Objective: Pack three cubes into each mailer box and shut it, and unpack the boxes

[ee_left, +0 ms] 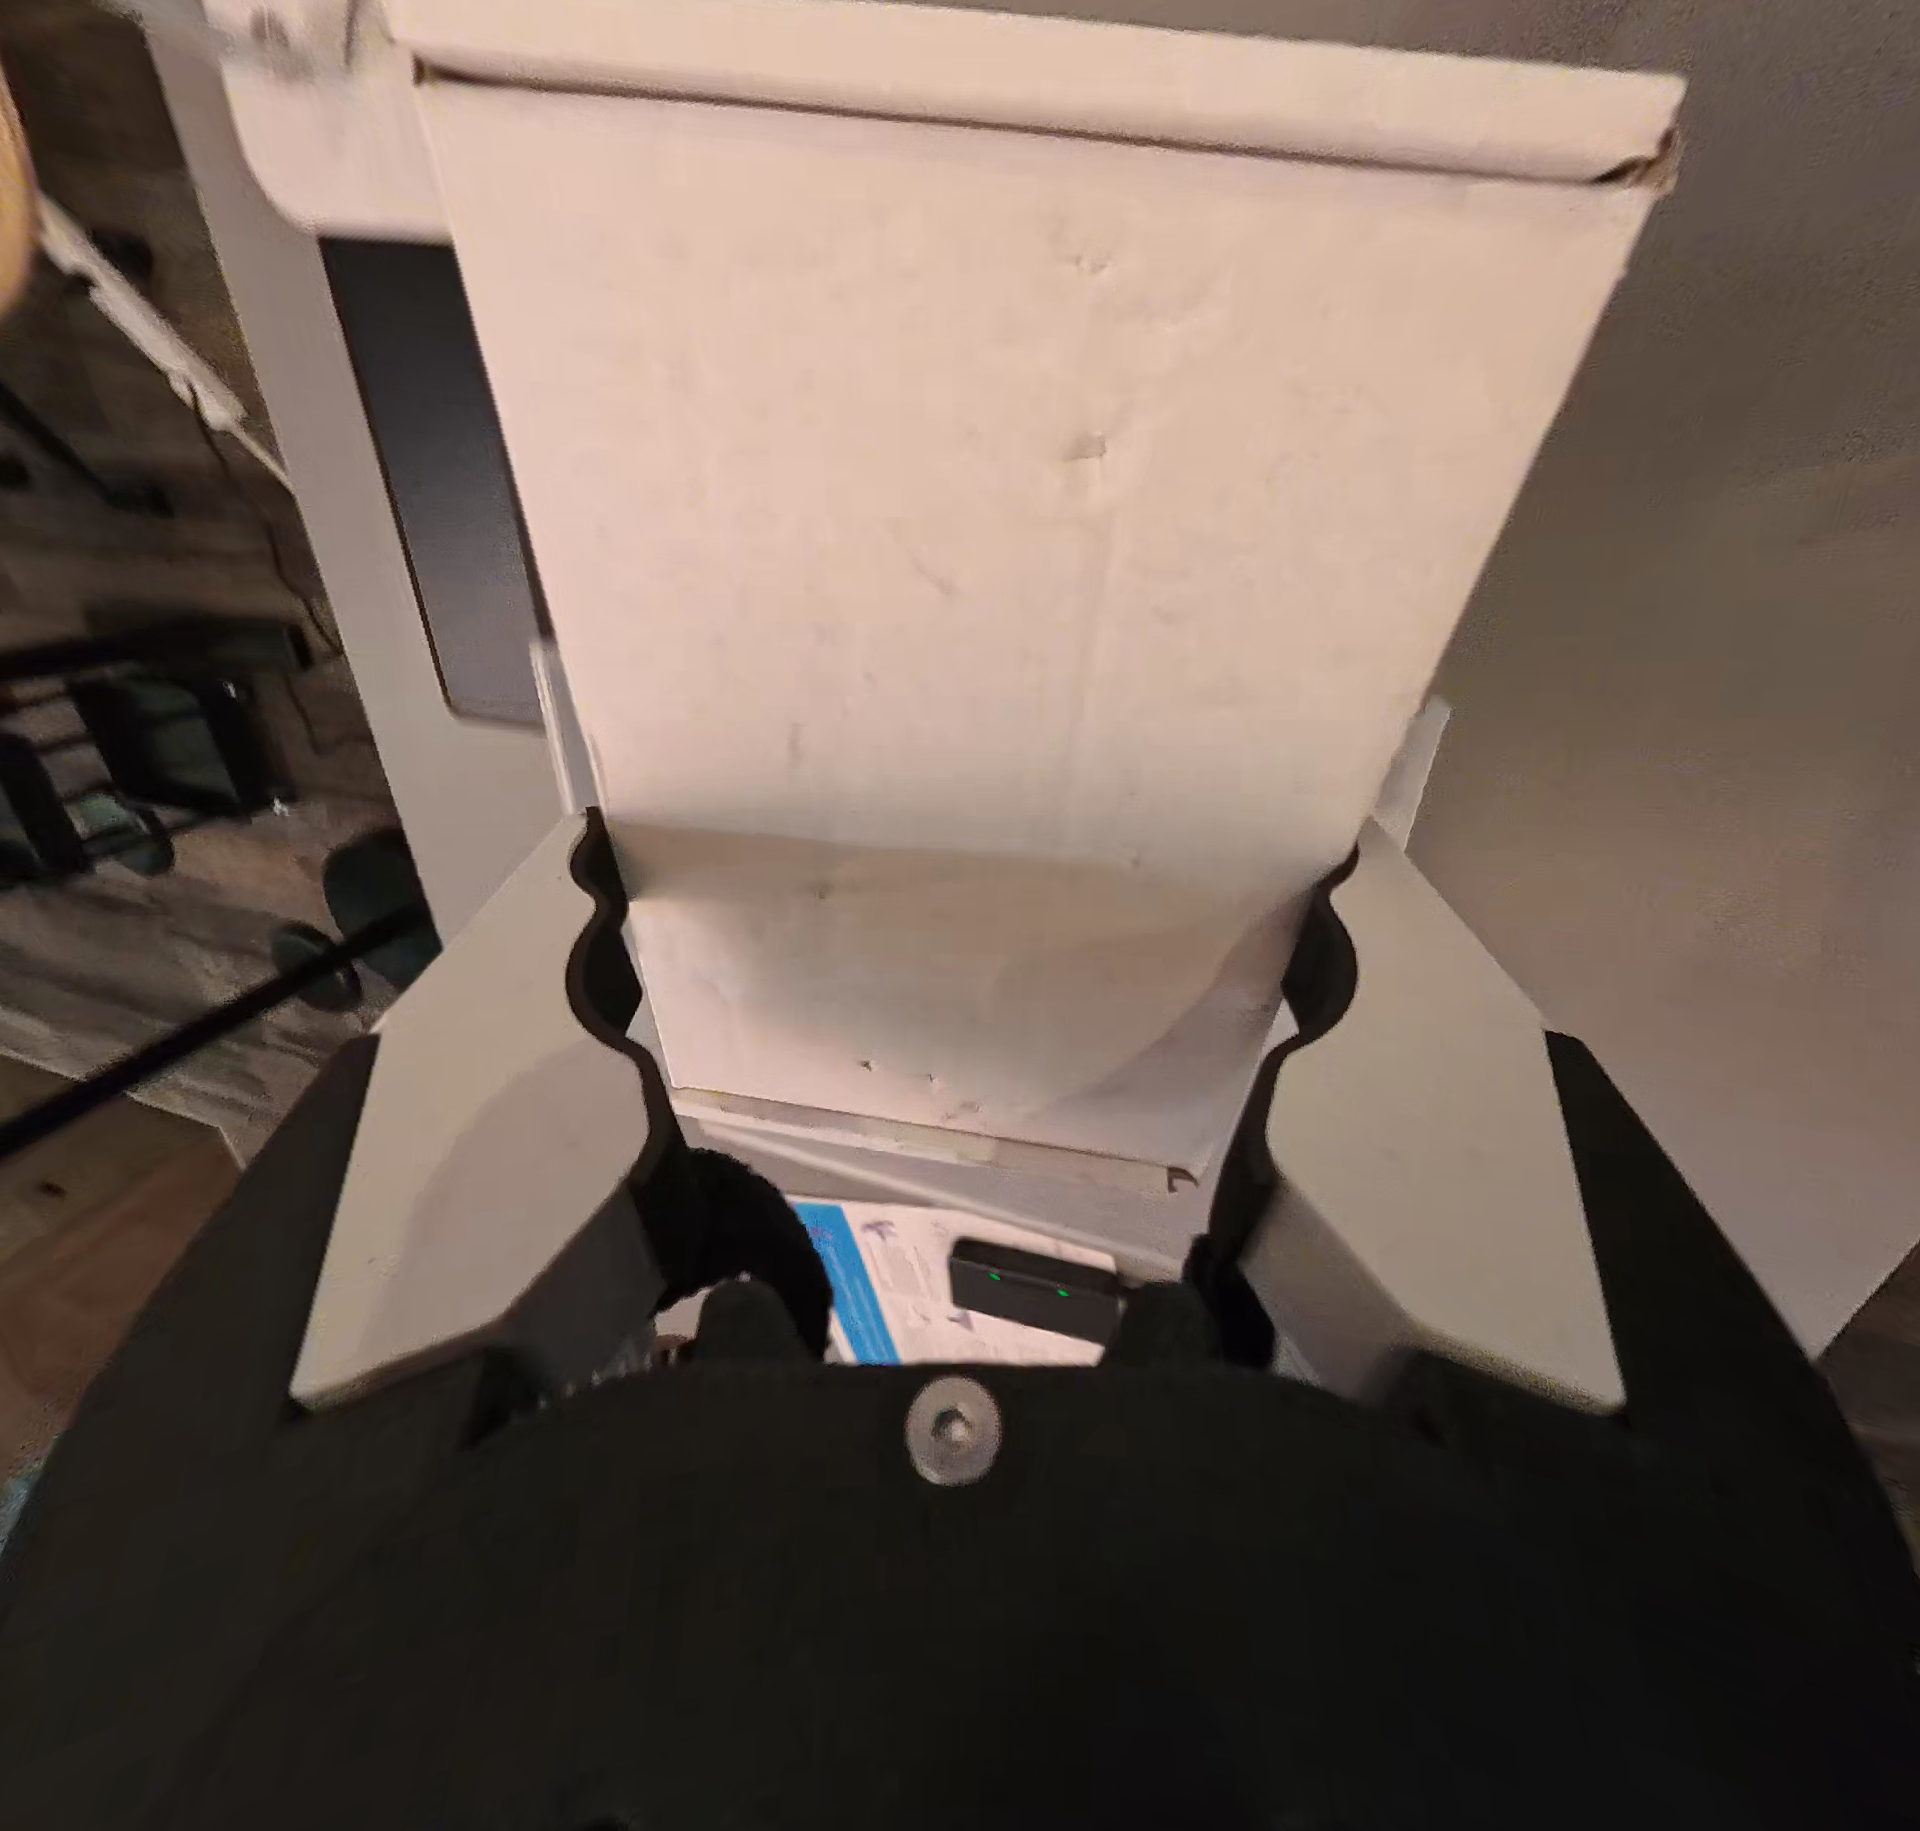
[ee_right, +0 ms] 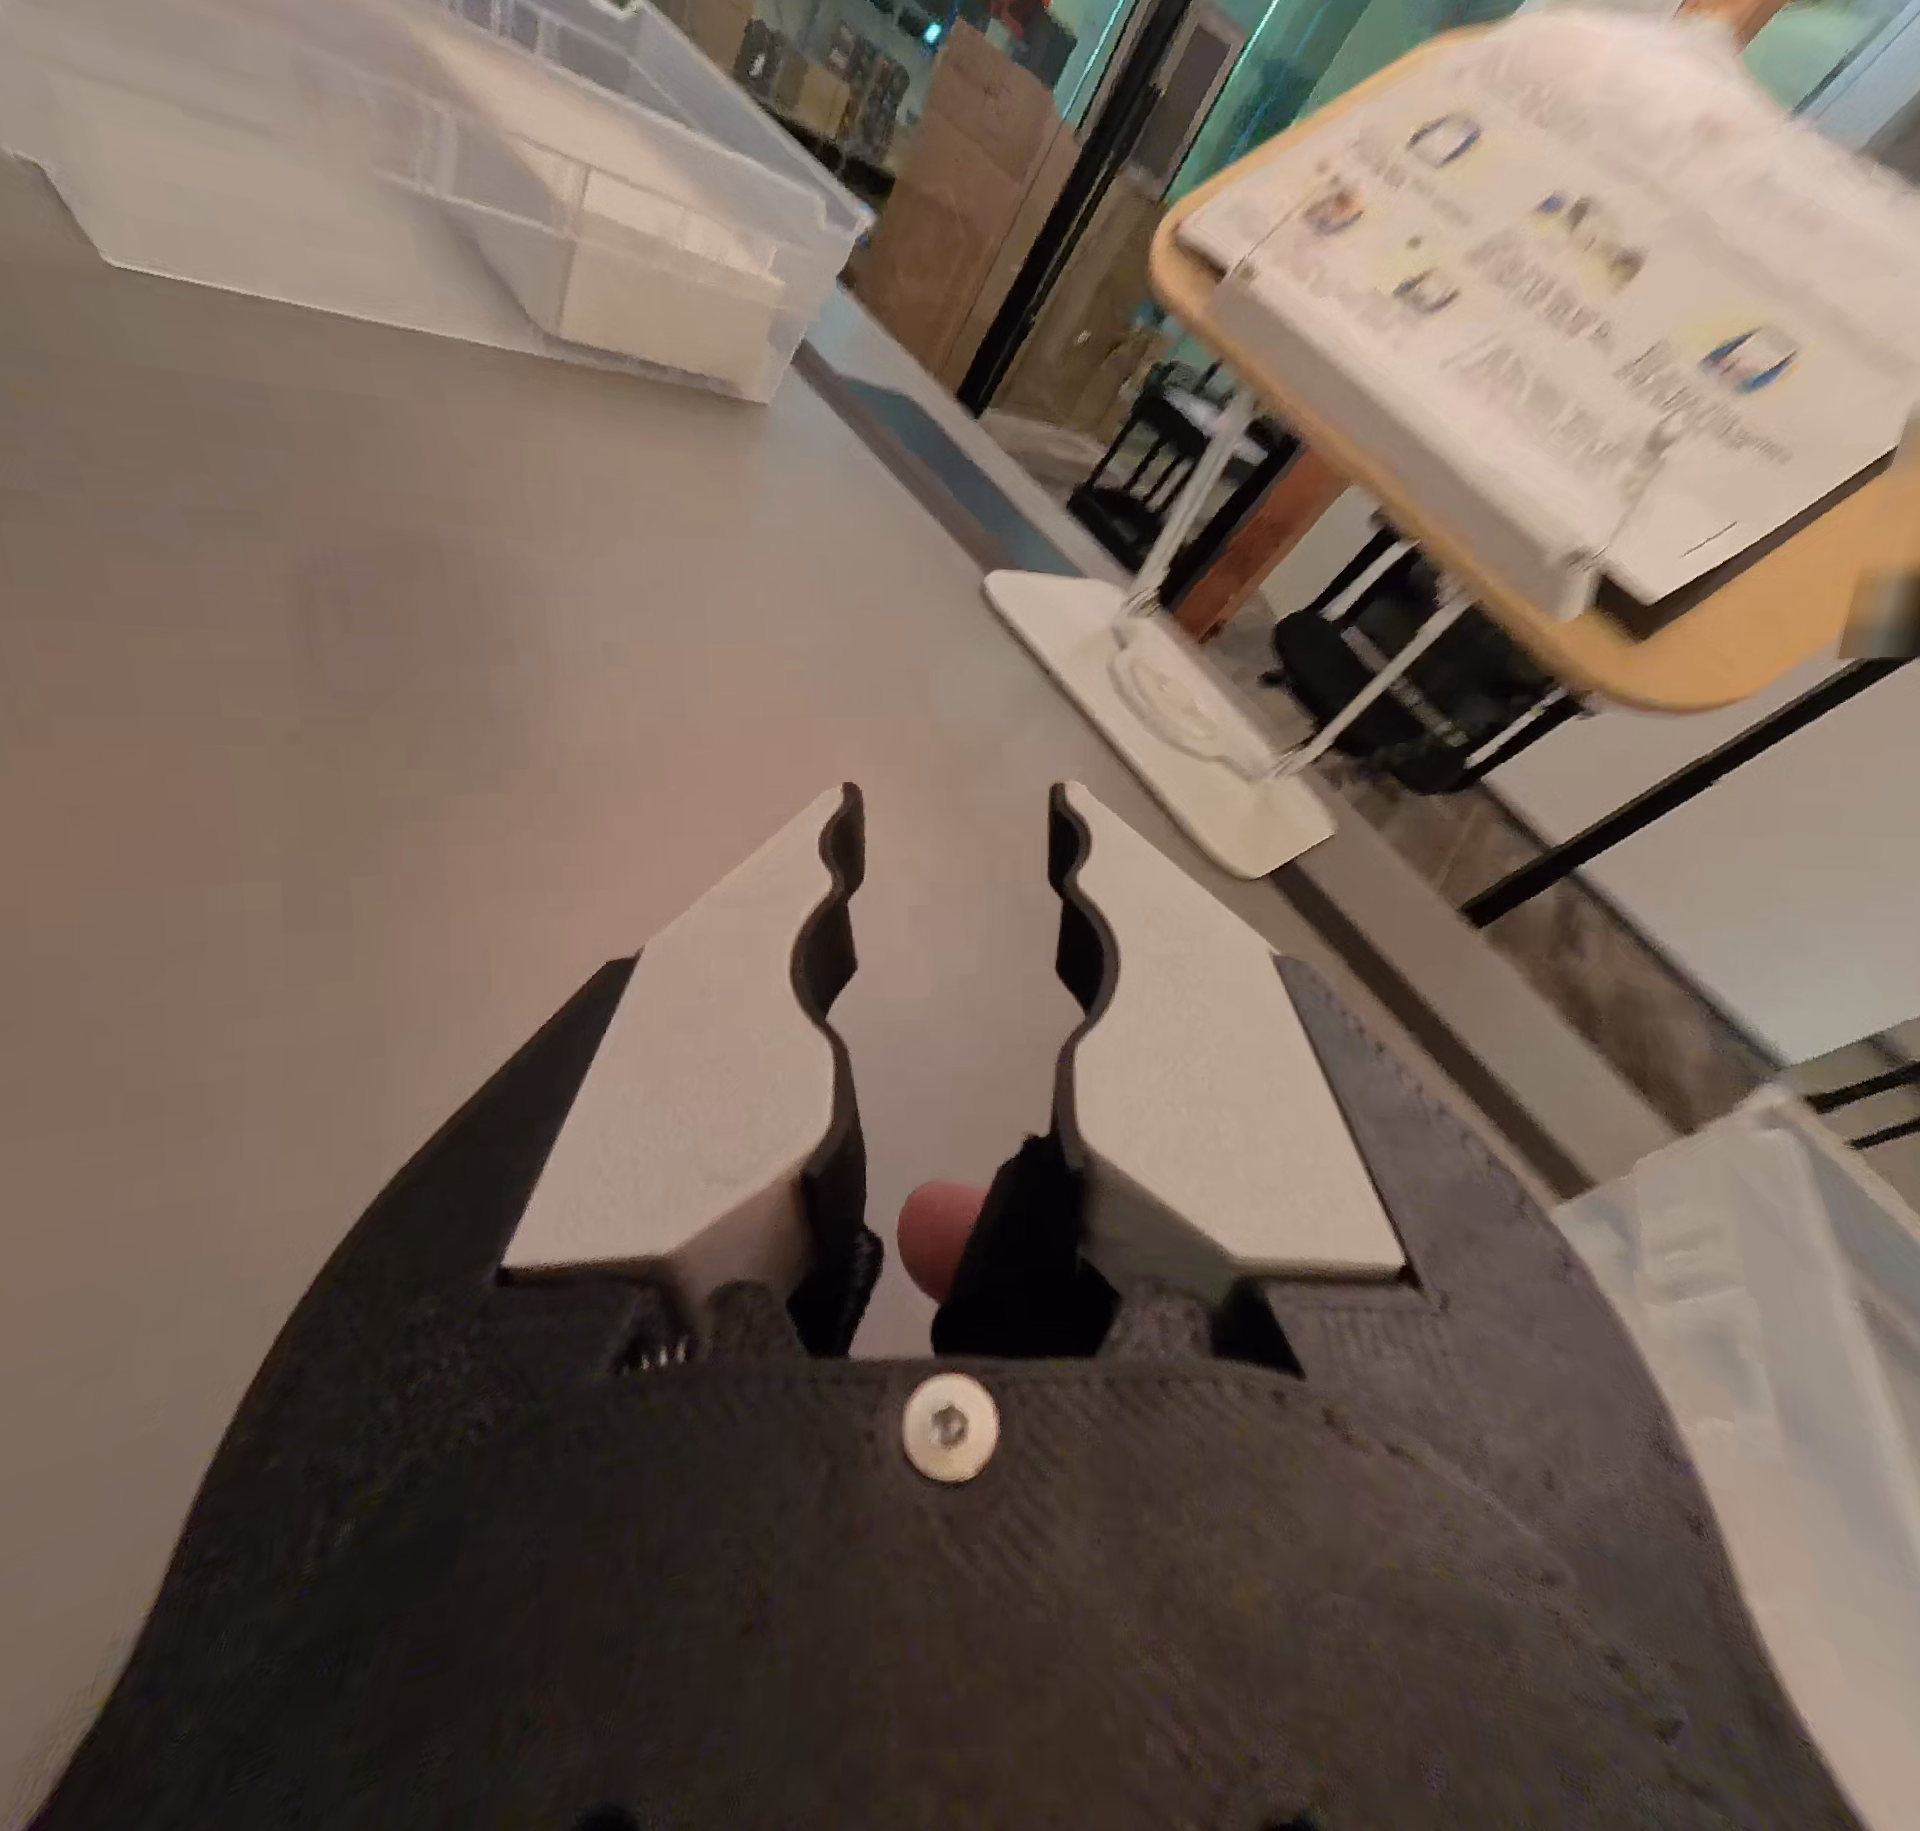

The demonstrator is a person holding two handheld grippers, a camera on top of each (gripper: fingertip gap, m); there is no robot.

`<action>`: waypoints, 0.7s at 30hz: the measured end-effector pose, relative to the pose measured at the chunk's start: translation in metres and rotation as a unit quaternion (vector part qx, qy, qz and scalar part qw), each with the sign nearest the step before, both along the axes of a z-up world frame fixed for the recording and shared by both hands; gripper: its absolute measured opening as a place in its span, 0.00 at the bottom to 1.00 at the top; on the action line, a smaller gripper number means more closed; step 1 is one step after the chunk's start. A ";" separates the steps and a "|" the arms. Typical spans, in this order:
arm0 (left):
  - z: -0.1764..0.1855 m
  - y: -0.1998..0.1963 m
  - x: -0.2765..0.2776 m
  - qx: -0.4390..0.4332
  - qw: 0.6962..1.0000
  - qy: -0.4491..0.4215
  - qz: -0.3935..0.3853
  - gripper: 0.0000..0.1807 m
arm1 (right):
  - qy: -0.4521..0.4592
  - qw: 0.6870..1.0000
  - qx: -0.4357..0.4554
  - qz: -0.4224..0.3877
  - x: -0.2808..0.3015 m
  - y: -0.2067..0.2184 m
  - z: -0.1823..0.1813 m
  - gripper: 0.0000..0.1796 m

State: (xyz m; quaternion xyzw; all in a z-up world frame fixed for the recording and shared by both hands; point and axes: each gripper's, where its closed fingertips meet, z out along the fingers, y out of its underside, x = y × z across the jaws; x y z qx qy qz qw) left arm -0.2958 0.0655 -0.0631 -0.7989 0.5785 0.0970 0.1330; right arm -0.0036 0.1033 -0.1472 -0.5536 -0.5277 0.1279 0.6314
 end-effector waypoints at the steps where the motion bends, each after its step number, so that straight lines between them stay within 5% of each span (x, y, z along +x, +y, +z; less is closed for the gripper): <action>1: 0.000 0.006 0.019 -0.005 1.000 0.004 -0.017 0.71 | 0.002 1.000 0.029 0.000 0.001 -0.003 0.009 0.19; 8: -0.054 0.048 0.140 -0.098 0.992 -0.034 -0.068 0.70 | -0.041 0.974 0.222 0.005 -0.004 -0.037 0.040 0.32; 15: -0.123 0.049 0.216 -0.234 0.968 -0.069 -0.061 0.71 | -0.186 0.933 0.308 -0.012 -0.022 -0.027 -0.001 0.40; 21: -0.149 0.046 0.235 -0.282 0.955 -0.079 -0.053 0.70 | -0.250 0.914 0.321 -0.018 -0.019 -0.014 -0.022 0.30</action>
